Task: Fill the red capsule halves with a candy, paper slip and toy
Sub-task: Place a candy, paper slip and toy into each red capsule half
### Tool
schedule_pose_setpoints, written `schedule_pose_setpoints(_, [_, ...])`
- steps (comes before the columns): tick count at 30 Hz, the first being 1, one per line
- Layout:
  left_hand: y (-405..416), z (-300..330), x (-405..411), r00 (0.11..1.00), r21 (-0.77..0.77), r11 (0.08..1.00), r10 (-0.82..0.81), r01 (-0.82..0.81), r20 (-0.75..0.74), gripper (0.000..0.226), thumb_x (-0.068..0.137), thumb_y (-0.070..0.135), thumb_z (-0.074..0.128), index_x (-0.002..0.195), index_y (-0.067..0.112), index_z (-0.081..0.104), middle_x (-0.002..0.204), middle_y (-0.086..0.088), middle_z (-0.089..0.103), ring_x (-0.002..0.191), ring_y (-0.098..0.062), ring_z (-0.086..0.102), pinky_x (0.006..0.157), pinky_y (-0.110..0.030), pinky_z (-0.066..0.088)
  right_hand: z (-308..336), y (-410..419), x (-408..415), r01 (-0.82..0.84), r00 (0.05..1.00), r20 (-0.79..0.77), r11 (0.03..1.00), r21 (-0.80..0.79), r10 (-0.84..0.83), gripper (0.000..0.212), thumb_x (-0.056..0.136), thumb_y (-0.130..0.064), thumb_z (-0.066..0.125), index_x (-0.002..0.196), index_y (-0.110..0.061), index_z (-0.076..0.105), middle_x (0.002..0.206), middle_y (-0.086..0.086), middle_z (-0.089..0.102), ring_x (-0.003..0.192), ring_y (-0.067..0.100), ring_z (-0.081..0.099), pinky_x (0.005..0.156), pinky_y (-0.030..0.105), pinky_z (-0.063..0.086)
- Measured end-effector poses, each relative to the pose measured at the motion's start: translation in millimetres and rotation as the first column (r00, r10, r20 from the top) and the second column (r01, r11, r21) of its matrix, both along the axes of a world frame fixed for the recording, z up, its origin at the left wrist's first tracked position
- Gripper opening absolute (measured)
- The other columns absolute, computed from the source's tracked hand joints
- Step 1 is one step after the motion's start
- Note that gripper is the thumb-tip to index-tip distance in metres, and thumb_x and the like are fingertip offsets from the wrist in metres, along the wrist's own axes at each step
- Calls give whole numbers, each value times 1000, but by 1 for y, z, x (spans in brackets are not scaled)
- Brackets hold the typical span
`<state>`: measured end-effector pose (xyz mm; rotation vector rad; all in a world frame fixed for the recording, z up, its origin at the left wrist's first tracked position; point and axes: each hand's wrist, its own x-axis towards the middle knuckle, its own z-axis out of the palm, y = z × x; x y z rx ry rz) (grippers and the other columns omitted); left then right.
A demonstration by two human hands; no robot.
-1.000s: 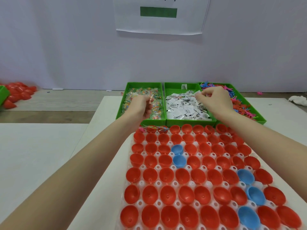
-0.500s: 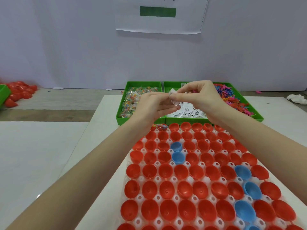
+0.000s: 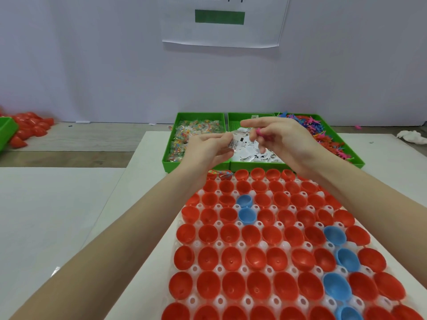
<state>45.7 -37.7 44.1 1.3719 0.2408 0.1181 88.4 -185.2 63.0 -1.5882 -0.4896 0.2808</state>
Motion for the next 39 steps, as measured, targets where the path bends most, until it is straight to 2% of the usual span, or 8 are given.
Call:
schedule_pose_setpoints(5, [-3,-6,1,999,48,998,42,-42,3,6,88,9,61,86,5,64,81,-4,62,66,-7,60,75,-18,55,-5,-3,-6,44,979,201,995,-84,-26,35,88,7,52,113,-18,54,96,-3,66,72,0,64,72,12,49])
schedule_pose_setpoints(9, [-8,-7,0,998,61,996,60,-62,23,8,88,9,61,90,3,65,78,-3,62,61,-4,61,76,-17,55,-6,0,-10,145,961,251,984,-105,-115,33,75,2,70,96,-22,63,86,-2,63,77,17,67,77,21,53])
schedule_pose_setpoints(15, [-13,-3,-4,998,-132,990,-40,45,43,10,86,4,59,79,1,66,79,-9,64,69,-9,63,70,-16,55,-7,3,-14,179,944,296,980,-83,-148,24,66,0,78,81,-16,67,69,-1,66,59,1,63,63,17,54])
schedule_pose_setpoints(20, [-12,-5,-5,997,-209,975,-79,81,19,18,86,6,58,99,-3,66,89,-12,68,73,-12,67,69,-17,55,-14,5,-12,291,921,298,952,-96,-251,22,67,-9,79,82,-20,66,74,-5,65,63,5,62,69,23,54])
schedule_pose_setpoints(23, [-9,-9,-4,996,-94,992,-87,89,27,23,88,12,58,107,3,66,96,-8,70,79,-11,68,73,-17,55,-17,7,-9,321,918,293,934,-158,-266,27,74,-12,75,98,-19,66,90,-6,63,69,10,60,76,25,52])
schedule_pose_setpoints(28, [-3,-15,6,999,245,968,-46,46,-5,17,84,20,66,96,9,68,92,0,68,88,-8,63,81,-21,49,-18,9,-4,281,927,315,934,-221,-204,17,78,-4,70,95,-7,71,79,6,68,69,11,63,67,23,53])
schedule_pose_setpoints(33, [7,-28,19,992,683,726,-124,87,4,31,86,33,62,109,13,66,108,0,66,101,-10,56,84,-22,41,-32,5,12,255,955,242,887,-385,-170,12,76,-7,73,87,-4,71,65,2,63,58,9,58,63,21,52])
schedule_pose_setpoints(39, [6,-44,30,974,996,51,-220,70,-57,64,76,56,63,129,23,49,121,4,58,118,-18,43,99,-38,27,-46,7,21,222,947,317,825,-520,-54,6,77,-16,73,75,-11,70,59,-2,62,51,1,54,50,10,41])
